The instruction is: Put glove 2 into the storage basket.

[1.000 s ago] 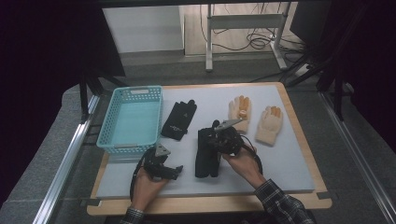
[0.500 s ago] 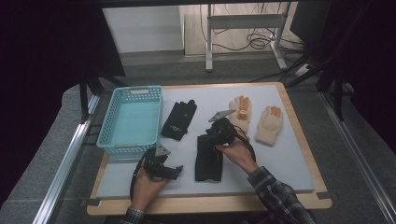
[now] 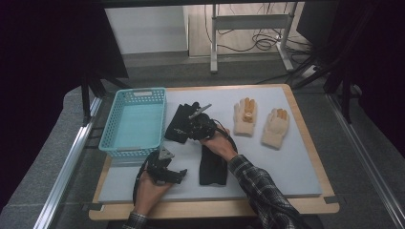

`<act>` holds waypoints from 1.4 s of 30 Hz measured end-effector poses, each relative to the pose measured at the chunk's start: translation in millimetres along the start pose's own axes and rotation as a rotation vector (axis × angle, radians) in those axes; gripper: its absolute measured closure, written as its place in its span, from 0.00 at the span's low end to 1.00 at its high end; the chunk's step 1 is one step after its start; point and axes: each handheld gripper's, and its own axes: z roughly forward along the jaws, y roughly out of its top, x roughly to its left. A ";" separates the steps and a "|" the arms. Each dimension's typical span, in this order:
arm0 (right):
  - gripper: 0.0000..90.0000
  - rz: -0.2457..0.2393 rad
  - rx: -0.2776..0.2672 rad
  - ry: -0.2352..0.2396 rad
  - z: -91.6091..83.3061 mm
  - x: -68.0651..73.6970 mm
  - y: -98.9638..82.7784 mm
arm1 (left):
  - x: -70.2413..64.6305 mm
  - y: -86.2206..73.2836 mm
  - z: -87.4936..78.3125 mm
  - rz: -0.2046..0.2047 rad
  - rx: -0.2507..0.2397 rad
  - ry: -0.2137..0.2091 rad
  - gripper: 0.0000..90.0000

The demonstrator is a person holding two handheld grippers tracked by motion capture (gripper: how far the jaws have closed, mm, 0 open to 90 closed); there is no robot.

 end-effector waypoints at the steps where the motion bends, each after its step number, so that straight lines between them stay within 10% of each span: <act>1: 0.79 0.001 0.015 0.004 6.7 -3.0 -0.4 | 0.1 0.0 0.0 0.000 0.000 -0.001 0.01; 13: 0.94 -0.052 0.014 0.014 -21.3 2.4 -13.0 | 0.0 0.0 0.0 0.000 0.001 -0.001 0.01; 20: 0.71 0.004 -0.032 -0.006 -43.4 -8.0 -16.7 | 0.2 0.1 0.0 0.000 0.003 0.000 0.01; 32: 0.52 0.023 -0.050 -0.086 19.3 -11.4 20.1 | 0.2 0.0 0.0 -0.001 0.000 -0.001 0.01; 42: 0.95 0.042 -0.029 -0.087 25.2 -14.4 20.4 | 0.1 0.0 0.1 -0.001 0.000 -0.001 0.01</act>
